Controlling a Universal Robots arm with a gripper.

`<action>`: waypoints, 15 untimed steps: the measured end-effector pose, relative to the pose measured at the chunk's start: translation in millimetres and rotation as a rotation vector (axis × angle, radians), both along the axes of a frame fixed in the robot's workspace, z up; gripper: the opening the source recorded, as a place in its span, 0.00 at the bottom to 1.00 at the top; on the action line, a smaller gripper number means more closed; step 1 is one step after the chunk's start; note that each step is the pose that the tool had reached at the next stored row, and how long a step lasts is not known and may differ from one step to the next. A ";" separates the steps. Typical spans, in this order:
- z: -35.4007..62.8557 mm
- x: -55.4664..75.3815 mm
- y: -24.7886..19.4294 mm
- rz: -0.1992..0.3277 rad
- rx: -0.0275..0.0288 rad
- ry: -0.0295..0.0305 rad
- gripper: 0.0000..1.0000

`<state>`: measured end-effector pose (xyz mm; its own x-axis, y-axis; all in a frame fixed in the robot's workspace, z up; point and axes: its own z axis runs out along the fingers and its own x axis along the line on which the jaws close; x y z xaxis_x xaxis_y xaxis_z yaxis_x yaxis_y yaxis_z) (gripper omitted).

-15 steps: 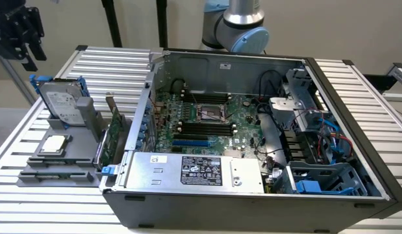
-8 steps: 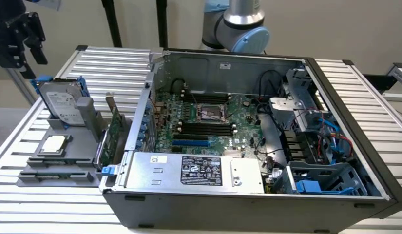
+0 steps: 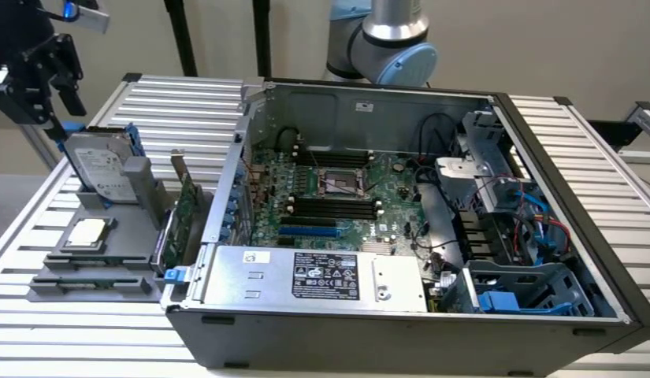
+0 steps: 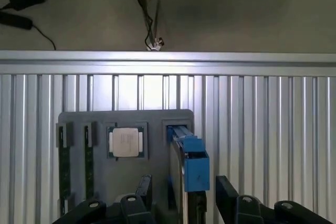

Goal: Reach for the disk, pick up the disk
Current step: 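Pick up the disk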

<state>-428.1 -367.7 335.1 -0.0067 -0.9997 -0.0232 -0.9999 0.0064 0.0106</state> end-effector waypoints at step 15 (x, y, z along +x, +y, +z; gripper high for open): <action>-27.0 -6.3 10.3 -0.001 -0.0003 0.0004 0.60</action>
